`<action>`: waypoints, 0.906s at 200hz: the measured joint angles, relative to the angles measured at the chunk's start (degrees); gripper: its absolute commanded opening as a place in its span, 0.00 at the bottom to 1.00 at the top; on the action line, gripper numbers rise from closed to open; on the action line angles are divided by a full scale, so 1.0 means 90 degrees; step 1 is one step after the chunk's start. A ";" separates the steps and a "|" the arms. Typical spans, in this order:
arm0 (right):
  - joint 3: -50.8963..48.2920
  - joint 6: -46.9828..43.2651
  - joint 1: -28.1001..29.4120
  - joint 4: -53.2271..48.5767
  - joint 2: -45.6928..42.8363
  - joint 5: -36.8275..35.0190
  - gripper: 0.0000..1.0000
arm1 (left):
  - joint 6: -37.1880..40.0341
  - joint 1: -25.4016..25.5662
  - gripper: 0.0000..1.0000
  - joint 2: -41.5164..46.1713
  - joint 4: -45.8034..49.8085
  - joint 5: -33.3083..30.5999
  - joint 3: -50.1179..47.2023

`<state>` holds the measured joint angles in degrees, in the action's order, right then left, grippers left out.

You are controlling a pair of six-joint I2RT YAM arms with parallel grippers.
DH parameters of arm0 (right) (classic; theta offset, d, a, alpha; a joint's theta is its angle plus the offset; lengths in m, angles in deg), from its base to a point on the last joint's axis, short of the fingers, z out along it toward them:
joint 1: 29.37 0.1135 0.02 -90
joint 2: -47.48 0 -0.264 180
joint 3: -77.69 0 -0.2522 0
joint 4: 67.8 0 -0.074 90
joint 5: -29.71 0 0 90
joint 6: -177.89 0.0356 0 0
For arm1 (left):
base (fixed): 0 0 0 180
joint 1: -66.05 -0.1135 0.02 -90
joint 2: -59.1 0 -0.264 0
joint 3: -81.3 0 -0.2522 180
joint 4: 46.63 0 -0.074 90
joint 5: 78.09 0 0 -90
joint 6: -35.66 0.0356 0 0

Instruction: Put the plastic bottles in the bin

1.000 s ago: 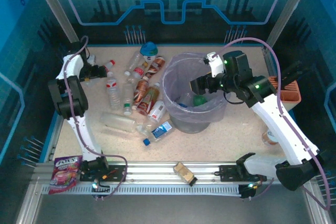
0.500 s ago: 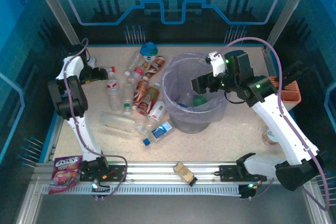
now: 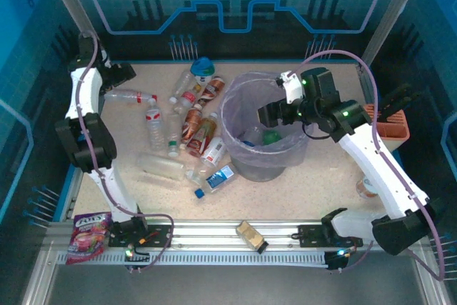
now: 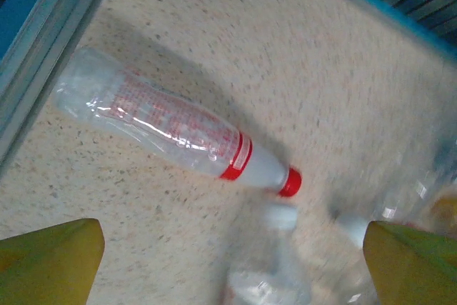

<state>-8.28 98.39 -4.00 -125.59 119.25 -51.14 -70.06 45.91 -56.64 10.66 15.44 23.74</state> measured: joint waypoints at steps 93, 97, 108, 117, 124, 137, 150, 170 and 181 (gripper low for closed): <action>0.0000 -0.0148 -0.0034 -0.0022 0.0075 -0.0061 0.88 | -0.4493 0.0721 0.93 -0.0277 -0.1141 -0.0597 -0.1205; 0.0000 -0.0151 -0.0036 -0.0029 0.0073 -0.0068 0.88 | -0.4612 0.0743 0.94 -0.0277 -0.1158 -0.0629 -0.1243; 0.0000 -0.0155 -0.0036 -0.0066 0.0058 -0.0087 0.87 | -0.4988 0.0767 0.93 -0.0284 -0.1200 -0.0712 -0.1350; 0.0000 -0.0170 -0.0036 -0.0095 0.0044 -0.0097 0.87 | -0.5253 0.0767 0.93 -0.0323 -0.1212 -0.0787 -0.1401; -0.0002 -0.0172 -0.0036 -0.0124 0.0027 -0.0129 0.87 | -0.5416 0.0763 0.93 -0.0374 -0.1234 -0.0831 -0.1411; -0.0002 -0.0182 -0.0036 -0.0185 0.0000 -0.0163 0.87 | -0.5622 0.0758 0.94 -0.0525 -0.1304 -0.0916 -0.1409; -0.0002 -0.0197 -0.0036 -0.0267 -0.0022 -0.0202 0.87 | -0.5751 0.0758 0.94 -0.0760 -0.1307 -0.0976 -0.1294; -0.0002 -0.0219 -0.0036 -0.0398 -0.0058 -0.0267 0.86 | -0.5765 0.0758 0.95 -0.1100 -0.1341 -0.1073 -0.1110; -0.0002 -0.0221 -0.0036 -0.0466 -0.0083 -0.0304 0.86 | -0.5736 0.0758 0.95 -0.1263 -0.1321 -0.1088 -0.0957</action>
<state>-8.30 96.40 -4.33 -129.79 118.50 -53.88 -121.69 52.73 -68.01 -1.23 5.65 15.13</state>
